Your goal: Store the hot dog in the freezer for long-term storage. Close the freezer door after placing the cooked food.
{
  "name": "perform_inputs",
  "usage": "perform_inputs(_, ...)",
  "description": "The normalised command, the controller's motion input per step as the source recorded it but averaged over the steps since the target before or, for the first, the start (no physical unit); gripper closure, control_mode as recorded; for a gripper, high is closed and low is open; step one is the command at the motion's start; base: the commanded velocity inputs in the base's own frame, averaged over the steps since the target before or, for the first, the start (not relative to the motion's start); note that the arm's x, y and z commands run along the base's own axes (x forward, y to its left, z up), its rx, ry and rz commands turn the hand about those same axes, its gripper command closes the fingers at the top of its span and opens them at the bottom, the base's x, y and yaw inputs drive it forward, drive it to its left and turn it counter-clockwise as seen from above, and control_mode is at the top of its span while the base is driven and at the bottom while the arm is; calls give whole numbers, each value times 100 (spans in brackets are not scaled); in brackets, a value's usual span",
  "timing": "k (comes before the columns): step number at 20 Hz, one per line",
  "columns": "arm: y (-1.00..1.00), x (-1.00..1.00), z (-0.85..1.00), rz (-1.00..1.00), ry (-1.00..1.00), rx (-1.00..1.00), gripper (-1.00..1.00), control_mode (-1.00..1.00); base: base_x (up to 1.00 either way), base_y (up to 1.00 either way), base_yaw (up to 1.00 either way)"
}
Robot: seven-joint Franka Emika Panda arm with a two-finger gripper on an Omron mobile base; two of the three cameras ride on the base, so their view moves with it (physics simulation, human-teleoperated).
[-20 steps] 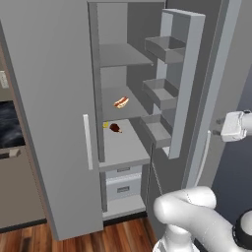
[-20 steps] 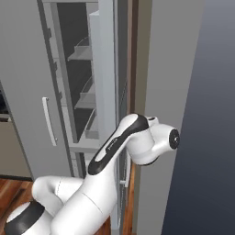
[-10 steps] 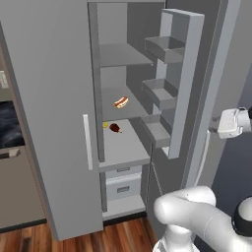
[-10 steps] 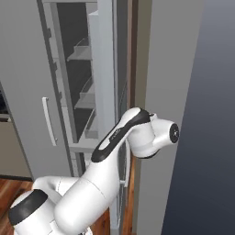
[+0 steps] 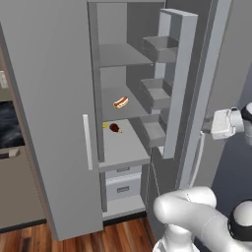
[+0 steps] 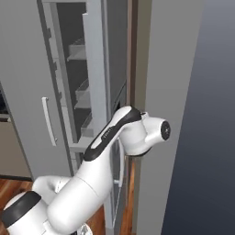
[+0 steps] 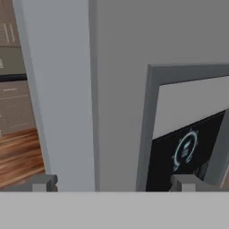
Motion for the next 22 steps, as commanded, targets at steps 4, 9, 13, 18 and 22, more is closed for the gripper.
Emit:
perform_inputs(4,98,0,0,-18,-1,-2,-100,-100,0,0,0)
perform_inputs(9,100,0,0,-24,0,-8,-100,-100,0,0,0)
perform_inputs(13,100,1,0,-24,1,-11,-100,-100,0,0,0)
perform_inputs(18,67,24,5,-16,6,-10,-100,-100,0,0,0)
perform_inputs(22,46,42,12,-13,14,-5,-100,-100,0,0,0)
